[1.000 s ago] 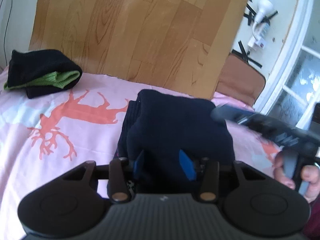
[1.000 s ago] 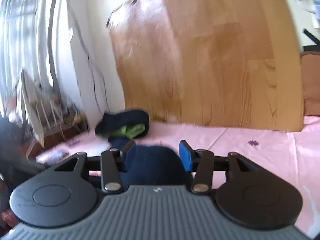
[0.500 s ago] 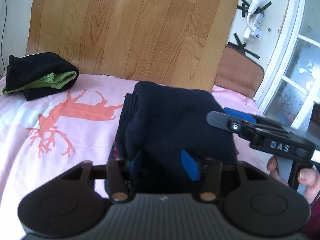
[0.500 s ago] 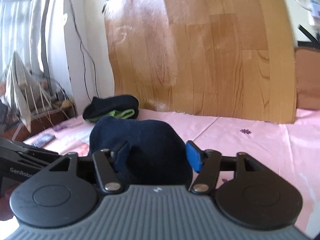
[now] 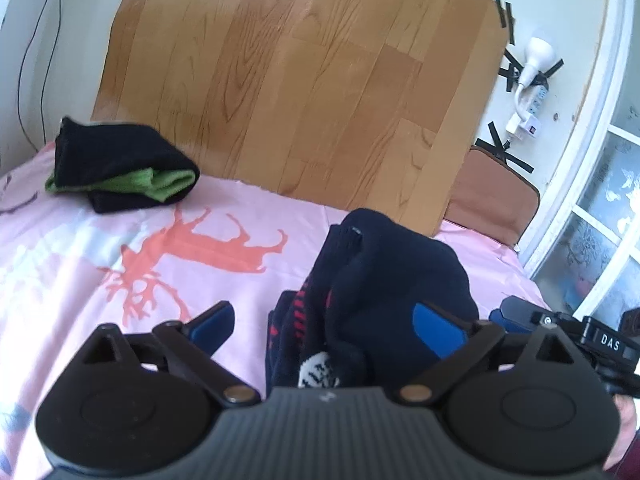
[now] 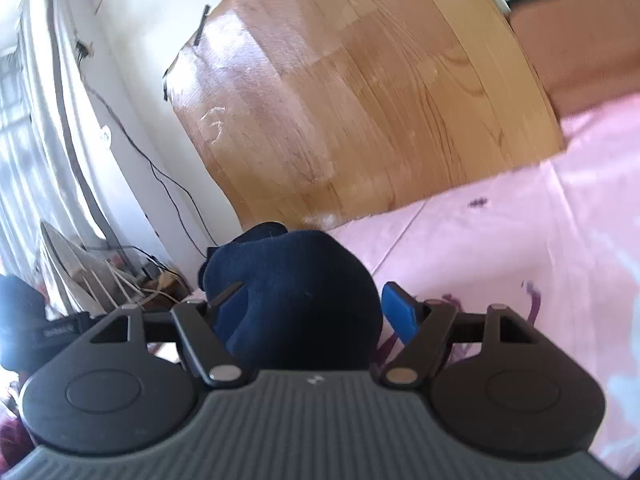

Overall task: Fold small clothes
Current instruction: 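Grasp the folded sweater bundle with both grippers from opposite sides, then lift the sweater bundle with both grippers and place it on the brown cushion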

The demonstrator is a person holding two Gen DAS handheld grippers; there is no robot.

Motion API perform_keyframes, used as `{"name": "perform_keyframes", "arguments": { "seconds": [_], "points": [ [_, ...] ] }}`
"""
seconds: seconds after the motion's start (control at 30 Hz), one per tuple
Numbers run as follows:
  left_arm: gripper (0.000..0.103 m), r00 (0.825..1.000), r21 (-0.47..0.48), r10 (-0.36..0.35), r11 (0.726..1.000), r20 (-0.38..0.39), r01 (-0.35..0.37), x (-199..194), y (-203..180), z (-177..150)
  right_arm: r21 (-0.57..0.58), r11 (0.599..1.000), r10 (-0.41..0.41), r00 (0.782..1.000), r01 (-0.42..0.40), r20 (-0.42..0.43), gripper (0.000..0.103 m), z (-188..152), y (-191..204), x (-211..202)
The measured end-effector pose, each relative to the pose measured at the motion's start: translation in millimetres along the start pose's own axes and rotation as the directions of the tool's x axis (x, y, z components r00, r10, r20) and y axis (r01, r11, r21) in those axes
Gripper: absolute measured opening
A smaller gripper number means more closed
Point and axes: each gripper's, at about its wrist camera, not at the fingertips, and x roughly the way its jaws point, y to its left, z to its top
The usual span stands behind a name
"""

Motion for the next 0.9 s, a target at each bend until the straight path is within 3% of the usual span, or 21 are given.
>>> {"name": "perform_keyframes", "arguments": {
  "seconds": [0.27, 0.57, 0.77, 0.9],
  "points": [
    [0.103, 0.999, 0.015, -0.019, 1.0, -0.033, 0.02, 6.9, 1.4, -6.3, 0.027, 1.0, 0.009, 1.0, -0.008, -0.019, 0.078, -3.7, 3.7, 4.7],
    [0.103, 0.995, -0.065, -0.063, 0.996, -0.071, 0.058, 12.4, 24.5, 0.2, 0.104, 0.994, 0.038, 0.997, -0.032, -0.061, 0.086, -9.1, -11.2, 1.5],
    [0.103, 0.981, -0.098, -0.131, 0.988, -0.141, 0.118, 34.0, 27.1, -8.3, 0.195, 0.98, 0.073, 0.989, -0.047, -0.129, 0.086, -18.7, -23.6, 10.8],
    [0.103, 0.958, -0.164, -0.173, 0.977, -0.229, 0.137, 57.2, 36.0, -21.7, 0.221, 0.973, 0.117, 0.974, -0.073, -0.192, 0.087, -21.6, -25.5, 27.1]
  ]
}}
